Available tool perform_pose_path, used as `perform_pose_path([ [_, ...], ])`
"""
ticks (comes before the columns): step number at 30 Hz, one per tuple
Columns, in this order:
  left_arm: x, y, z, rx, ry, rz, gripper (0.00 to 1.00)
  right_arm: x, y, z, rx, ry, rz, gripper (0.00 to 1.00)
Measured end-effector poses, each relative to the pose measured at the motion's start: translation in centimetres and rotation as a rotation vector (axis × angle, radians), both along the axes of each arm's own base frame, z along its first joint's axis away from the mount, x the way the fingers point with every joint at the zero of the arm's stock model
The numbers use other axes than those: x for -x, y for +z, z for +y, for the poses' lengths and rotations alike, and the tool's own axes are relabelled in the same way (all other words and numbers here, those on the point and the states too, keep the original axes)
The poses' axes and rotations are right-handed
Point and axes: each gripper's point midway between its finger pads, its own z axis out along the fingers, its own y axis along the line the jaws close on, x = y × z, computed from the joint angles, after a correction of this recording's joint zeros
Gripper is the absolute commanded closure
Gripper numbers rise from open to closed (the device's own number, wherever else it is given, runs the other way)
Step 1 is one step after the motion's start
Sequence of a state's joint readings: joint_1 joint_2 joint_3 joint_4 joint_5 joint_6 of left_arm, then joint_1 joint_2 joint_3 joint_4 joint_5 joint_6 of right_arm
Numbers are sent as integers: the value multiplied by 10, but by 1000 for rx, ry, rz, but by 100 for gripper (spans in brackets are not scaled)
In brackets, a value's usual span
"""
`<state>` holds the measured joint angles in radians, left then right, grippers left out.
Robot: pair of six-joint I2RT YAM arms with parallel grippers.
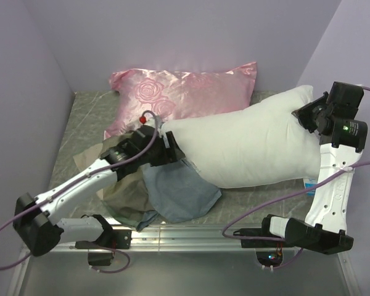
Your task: Remove the pillowcase from the pillow
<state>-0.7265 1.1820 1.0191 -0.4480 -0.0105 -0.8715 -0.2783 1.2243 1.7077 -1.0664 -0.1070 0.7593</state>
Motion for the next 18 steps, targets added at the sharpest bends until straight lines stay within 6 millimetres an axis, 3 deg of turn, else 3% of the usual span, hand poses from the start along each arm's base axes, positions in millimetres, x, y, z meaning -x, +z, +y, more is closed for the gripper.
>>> perform_pose_path([
  [3, 4, -25, -16, -53, -13, 41, 27, 1, -2, -2, 10, -7, -1, 100],
  [6, 3, -39, -19, -74, 6, 71, 67, 1, -1, -2, 16, -4, -4, 100],
  [7, 2, -41, -18, -78, 18, 78, 91, 0, -1, -2, 16, -3, -4, 100],
  [8, 3, -42, -16, -79, 30, 87, 98, 0, -1, -2, 15, -1, -5, 100],
  [14, 15, -41, 15, -65, 122, 87, 99, 0, 1, 7, -3, 33, -4, 100],
  [16, 19, -45, 37, -76, 177, 97, 99, -1, 1, 13, -16, 56, 5, 100],
  [18, 26, -62, 72, -130, 257, 142, 99, -4, 4, 12, -20, 54, 4, 100],
])
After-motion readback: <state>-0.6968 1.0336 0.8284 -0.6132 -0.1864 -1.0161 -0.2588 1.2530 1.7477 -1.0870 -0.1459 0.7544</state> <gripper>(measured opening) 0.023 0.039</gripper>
